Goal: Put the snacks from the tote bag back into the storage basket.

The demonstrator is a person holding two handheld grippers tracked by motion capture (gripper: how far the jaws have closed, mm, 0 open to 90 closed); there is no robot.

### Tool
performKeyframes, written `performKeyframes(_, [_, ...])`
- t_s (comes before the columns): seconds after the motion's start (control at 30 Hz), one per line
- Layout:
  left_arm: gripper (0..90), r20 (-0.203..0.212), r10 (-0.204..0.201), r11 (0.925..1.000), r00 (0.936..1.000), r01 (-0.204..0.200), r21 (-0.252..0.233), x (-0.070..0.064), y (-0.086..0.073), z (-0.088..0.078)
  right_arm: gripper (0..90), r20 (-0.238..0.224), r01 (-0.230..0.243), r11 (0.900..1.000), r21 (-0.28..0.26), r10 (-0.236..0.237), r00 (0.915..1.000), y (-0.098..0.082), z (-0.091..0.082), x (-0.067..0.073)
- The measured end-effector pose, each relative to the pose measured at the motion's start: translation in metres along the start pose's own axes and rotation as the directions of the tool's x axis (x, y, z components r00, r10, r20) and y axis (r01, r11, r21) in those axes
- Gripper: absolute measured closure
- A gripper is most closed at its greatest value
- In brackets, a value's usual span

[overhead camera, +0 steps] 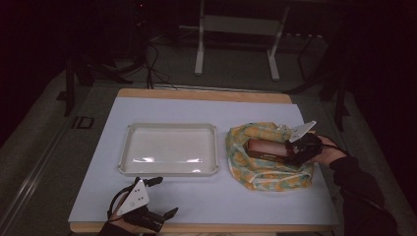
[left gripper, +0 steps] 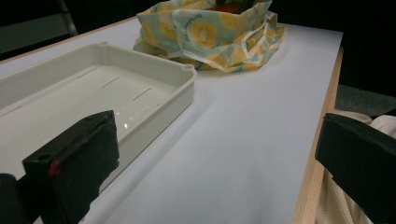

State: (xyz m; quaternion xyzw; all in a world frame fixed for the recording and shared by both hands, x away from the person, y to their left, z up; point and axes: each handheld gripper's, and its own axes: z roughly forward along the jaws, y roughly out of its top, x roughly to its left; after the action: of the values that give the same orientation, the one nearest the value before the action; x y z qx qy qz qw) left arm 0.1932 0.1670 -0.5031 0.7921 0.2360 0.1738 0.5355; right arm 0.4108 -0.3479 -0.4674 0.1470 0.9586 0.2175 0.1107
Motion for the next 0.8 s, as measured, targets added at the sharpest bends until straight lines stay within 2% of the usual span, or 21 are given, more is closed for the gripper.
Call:
performKeyframes(0.3, [0.0, -0.002, -0.001, 1.0, 1.0, 0.001, 0.001, 0.0, 0.0, 0.0, 37.8, -0.02, 0.033, 0.999, 0.037, -0.033, 0.9993, -0.001, 0.002, -0.003])
performKeyframes(0.5, [0.0, -0.001, -0.002, 1.0, 1.0, 0.002, 0.0, 0.0, 0.0, 0.0, 42.6, -0.052, 0.057, 0.998, 0.018, -0.056, 0.997, 0.001, -0.006, -0.001])
performKeyframes(0.8, [0.0, 0.002, 0.0, 1.0, 1.0, 0.0, 0.0, 0.0, 0.0, 0.0, 43.0, -0.062, 0.074, 0.997, -0.004, -0.074, 0.9953, 0.011, -0.02, -0.001])
